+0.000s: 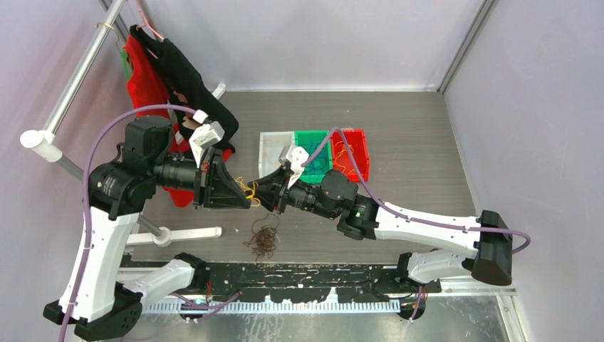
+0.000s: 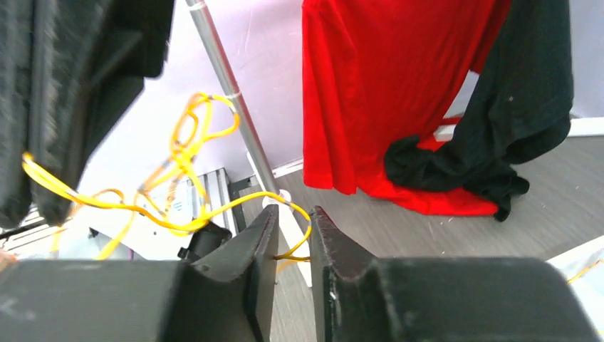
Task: Untangle the cables
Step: Untie the cable.
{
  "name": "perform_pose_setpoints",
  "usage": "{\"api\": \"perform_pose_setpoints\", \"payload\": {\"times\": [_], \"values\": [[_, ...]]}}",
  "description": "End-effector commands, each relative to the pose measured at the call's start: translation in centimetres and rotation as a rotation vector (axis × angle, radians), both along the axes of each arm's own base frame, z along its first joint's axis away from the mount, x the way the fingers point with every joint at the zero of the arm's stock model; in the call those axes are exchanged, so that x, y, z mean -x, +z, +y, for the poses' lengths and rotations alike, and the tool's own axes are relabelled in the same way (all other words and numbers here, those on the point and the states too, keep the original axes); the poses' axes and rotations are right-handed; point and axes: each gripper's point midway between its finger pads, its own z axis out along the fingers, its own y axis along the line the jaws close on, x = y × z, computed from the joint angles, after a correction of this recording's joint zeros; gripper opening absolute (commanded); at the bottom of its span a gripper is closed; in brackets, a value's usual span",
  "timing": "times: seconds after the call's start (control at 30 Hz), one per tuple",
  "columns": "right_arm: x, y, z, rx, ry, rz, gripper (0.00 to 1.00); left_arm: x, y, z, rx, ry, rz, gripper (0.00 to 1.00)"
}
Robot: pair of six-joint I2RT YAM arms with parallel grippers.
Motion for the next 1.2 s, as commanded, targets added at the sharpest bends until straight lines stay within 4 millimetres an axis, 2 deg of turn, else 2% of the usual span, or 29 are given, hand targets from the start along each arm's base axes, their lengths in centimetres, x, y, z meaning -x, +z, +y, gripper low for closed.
{"api": "perform_pose_setpoints", "payload": {"times": [0.0, 0.27, 0.47, 0.57, 0.67, 0.73, 1.03, 1.17], "values": [[0.5, 1.8, -1.1, -0.087, -0.003, 0.034, 0.23, 0.9, 1.6, 0.2, 0.028, -0.025, -0.02, 0.0], [0.9, 0.0, -3.1, -0.09, -0.024, 0.104, 0.04, 1.0, 2.4, 0.6, 0.015, -0.008, -0.1, 0.0], [0.6, -2.7, -6.0, -0.03, -0.102, 0.172, 0.01, 0.3, 3.0, 1.4, -0.035, 0.037, -0.239, 0.0], [0.3, -3.5, -8.2, -0.005, -0.17, 0.196, 0.01, -2.7, 2.3, 2.6, -0.138, 0.178, -0.388, 0.0], [-0.1, -4.2, -10.4, 0.028, -0.239, 0.219, 0.01, -6.9, 3.0, 4.4, -0.189, 0.394, -0.601, 0.0], [-0.5, -4.6, -11.8, 0.044, -0.294, 0.239, 0.01, -8.7, 3.6, 5.6, -0.2, 0.505, -0.718, 0.0], [-2.3, -4.8, -17.7, 0.121, -0.538, 0.288, 0.01, -10.7, 4.9, 8.5, -0.205, 0.708, -0.959, 0.0], [-3.5, -4.1, -20.9, 0.145, -0.69, 0.284, 0.01, -11.7, 4.9, 10.2, -0.251, 0.807, -0.999, 0.0]]}}
